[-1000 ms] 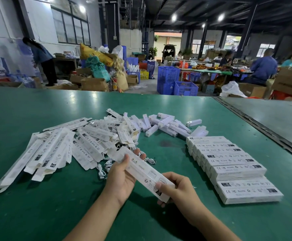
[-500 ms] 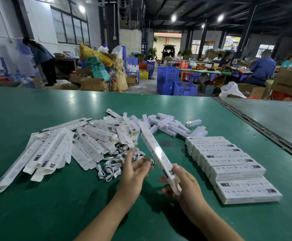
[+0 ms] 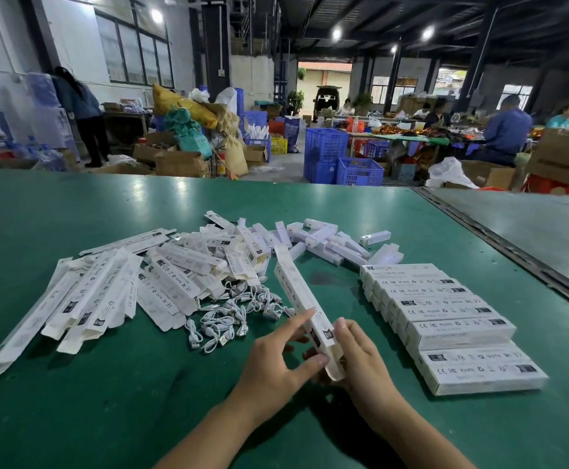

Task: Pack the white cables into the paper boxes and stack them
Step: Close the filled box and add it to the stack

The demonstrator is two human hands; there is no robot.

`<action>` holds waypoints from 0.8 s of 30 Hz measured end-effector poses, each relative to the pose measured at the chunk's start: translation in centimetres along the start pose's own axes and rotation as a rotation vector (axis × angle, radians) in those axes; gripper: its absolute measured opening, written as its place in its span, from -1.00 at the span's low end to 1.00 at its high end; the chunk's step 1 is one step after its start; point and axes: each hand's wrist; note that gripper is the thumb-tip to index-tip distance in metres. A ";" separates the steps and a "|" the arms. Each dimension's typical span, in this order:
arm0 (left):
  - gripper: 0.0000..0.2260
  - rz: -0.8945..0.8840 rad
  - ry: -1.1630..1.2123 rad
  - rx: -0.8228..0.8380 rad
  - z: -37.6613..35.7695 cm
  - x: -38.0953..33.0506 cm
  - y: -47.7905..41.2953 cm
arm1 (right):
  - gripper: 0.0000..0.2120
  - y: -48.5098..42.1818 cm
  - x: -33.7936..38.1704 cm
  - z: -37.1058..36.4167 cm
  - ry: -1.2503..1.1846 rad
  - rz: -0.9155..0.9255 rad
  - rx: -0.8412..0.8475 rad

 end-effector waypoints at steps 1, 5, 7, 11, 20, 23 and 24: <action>-0.46 -0.002 0.001 -0.028 0.1 0.0 0.0 | -0.67 0.0 0.0 0.1 0.032 0.023 0.001; -0.50 0.003 -0.006 -0.142 0.5 -0.1 0.0 | -0.78 0.2 0.1 0.3 0.197 0.163 -0.019; -0.55 -0.003 0.010 -0.149 0.5 0.0 0.0 | -0.79 0.3 0.1 0.3 0.269 0.230 -0.043; -0.60 -0.039 -0.050 -0.157 0.6 0.0 0.0 | -0.77 0.5 -0.3 0.3 0.338 0.293 -0.092; -0.59 -0.035 -0.051 -0.122 1.0 -0.2 0.2 | -0.87 0.7 0.1 0.9 0.744 0.743 -0.163; -0.65 -0.017 -0.048 -0.129 1.2 0.1 0.2 | -0.78 0.4 0.1 1.0 0.815 0.783 -0.136; -0.66 -0.017 -0.046 -0.131 1.2 0.2 0.2 | -0.76 0.3 0.0 1.1 0.830 0.778 -0.118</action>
Point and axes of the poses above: each hand's wrist, its own y-axis away from the middle knuckle, its own z-axis out of the back of the hand, x = y × z, and after that the axes turned 9 degrees about y, right-handed
